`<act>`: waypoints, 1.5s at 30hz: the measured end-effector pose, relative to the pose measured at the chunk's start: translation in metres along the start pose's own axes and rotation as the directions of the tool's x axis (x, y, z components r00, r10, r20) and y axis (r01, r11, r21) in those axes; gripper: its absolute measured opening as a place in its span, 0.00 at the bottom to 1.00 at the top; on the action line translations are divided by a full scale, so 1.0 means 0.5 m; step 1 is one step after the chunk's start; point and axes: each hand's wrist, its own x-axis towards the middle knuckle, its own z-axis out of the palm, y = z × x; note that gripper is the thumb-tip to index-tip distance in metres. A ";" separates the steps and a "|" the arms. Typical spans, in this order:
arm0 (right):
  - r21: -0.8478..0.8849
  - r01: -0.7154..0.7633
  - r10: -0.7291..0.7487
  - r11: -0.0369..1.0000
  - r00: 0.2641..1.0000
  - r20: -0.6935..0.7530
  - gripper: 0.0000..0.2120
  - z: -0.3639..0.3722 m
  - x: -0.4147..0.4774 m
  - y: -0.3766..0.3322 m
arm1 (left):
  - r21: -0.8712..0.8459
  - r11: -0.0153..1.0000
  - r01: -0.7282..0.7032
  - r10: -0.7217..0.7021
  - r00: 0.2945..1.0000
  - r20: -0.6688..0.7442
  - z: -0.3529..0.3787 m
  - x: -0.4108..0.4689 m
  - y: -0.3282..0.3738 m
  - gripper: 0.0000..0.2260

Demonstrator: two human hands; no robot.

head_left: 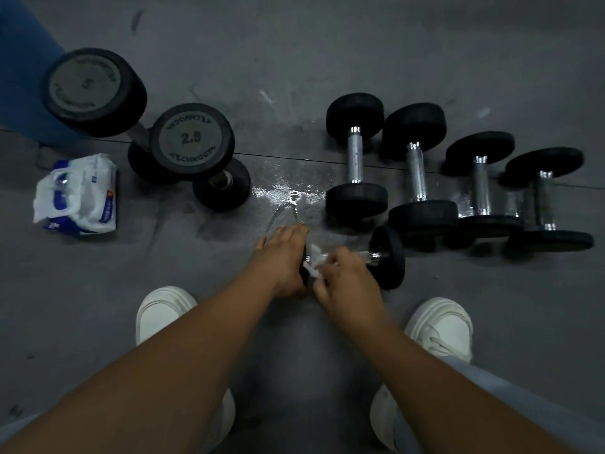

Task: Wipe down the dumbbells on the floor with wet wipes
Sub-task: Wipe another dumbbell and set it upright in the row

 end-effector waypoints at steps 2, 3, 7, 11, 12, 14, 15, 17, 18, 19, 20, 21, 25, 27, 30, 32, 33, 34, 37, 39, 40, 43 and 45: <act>0.397 -0.401 0.450 0.826 0.892 -0.035 0.04 -0.002 -0.018 0.016 | 0.048 0.999 0.000 -0.002 0.999 0.032 -0.010 0.004 0.002 0.53; 0.578 -0.538 0.643 0.614 0.765 0.030 0.02 -0.004 -0.020 0.017 | 0.070 0.998 0.000 -0.002 0.999 0.035 -0.012 0.004 0.002 0.55; 0.567 -0.528 0.641 0.632 0.768 0.000 0.10 -0.005 -0.027 0.006 | 0.134 0.991 -0.019 0.020 1.000 -0.008 -0.004 -0.021 0.006 0.55; 0.117 -0.294 0.307 0.949 0.944 -0.122 0.15 -0.001 -0.029 0.020 | 0.232 0.972 -0.040 0.046 0.999 -0.021 -0.009 -0.028 0.010 0.55; -0.049 -0.287 0.281 0.957 0.954 -0.101 0.21 -0.001 -0.033 0.027 | 0.254 0.966 -0.040 0.049 0.998 -0.030 -0.011 -0.030 0.013 0.56; -0.234 -0.327 0.342 0.916 0.939 0.024 0.29 -0.005 -0.040 0.030 | 0.265 0.963 -0.041 0.059 0.997 -0.057 -0.008 -0.035 0.017 0.56; -0.259 -0.364 0.396 0.895 0.915 0.081 0.31 -0.008 -0.040 0.026 | 0.256 0.965 -0.051 0.071 0.995 -0.069 -0.002 -0.041 0.020 0.55; -0.284 -0.415 0.469 0.864 0.869 0.156 0.32 -0.012 -0.026 0.020 | 0.267 0.960 -0.082 0.108 0.991 -0.084 0.016 -0.051 0.030 0.51; -0.300 -0.415 0.477 0.859 0.862 0.171 0.32 -0.016 -0.017 0.017 | 0.279 0.956 -0.087 0.116 0.989 -0.089 0.025 -0.053 0.036 0.50; -0.303 -0.408 0.473 0.861 0.862 0.181 0.32 -0.018 -0.015 0.017 | 0.289 0.954 -0.083 0.114 0.989 -0.093 0.031 -0.053 0.040 0.49; -0.303 -0.399 0.467 0.866 0.862 0.199 0.33 -0.020 -0.022 0.017 | 0.302 0.950 -0.075 0.107 0.990 -0.091 0.034 -0.051 0.042 0.50; -0.311 -0.387 0.462 0.868 0.859 0.222 0.35 -0.021 -0.037 0.017 | 0.312 0.947 -0.068 0.101 0.991 -0.089 0.035 -0.049 0.044 0.50; -0.285 -0.368 0.442 0.885 0.856 0.267 0.37 -0.028 -0.049 0.027 | 0.302 0.952 -0.055 0.085 0.993 -0.086 0.020 -0.034 0.043 0.51; -0.199 -0.376 0.419 0.905 0.871 0.257 0.37 -0.033 -0.023 0.043 | 0.288 0.956 -0.062 0.086 0.994 -0.072 0.014 -0.027 0.039 0.51; -0.165 -0.366 0.399 0.916 0.879 0.262 0.38 -0.034 -0.043 0.045 | 0.290 0.954 -0.075 0.095 0.994 -0.055 0.008 -0.019 0.034 0.50; -0.165 -0.354 0.387 0.920 0.883 0.266 0.39 -0.026 -0.075 0.040 | 0.285 0.955 -0.078 0.096 0.994 -0.048 0.000 -0.012 0.033 0.50; -0.106 -0.360 0.375 0.927 0.896 0.239 0.38 -0.022 -0.079 0.039 | 0.282 0.956 -0.077 0.093 0.995 -0.045 -0.003 -0.008 0.033 0.50; 0.017 -0.364 0.356 0.931 0.919 0.172 0.36 -0.020 -0.072 0.038 | 0.281 0.957 -0.076 0.090 0.995 -0.038 -0.006 -0.006 0.033 0.51; 0.527 -0.400 0.500 0.750 0.864 -0.056 0.19 -0.006 -0.039 0.034 | 0.287 0.954 -0.089 0.096 0.995 -0.010 -0.006 -0.005 0.032 0.53; 0.875 -0.434 0.760 0.215 0.637 0.130 0.11 0.007 -0.021 0.022 | 0.276 0.957 -0.087 0.099 0.995 -0.030 -0.002 -0.008 0.030 0.53; 0.921 -0.332 0.787 -0.206 0.503 0.357 0.09 0.009 -0.013 0.017 | 0.272 0.959 -0.086 0.100 0.994 -0.041 -0.001 -0.009 0.030 0.52; 0.571 0.118 0.570 -0.813 0.366 0.736 0.07 0.004 0.007 0.041 | 0.262 0.961 -0.093 0.111 0.992 -0.053 0.000 -0.012 0.030 0.52; 0.476 0.209 0.519 -0.855 0.365 0.773 0.08 0.005 0.024 0.063 | 0.260 0.961 -0.098 0.114 0.992 -0.047 0.001 -0.013 0.030 0.53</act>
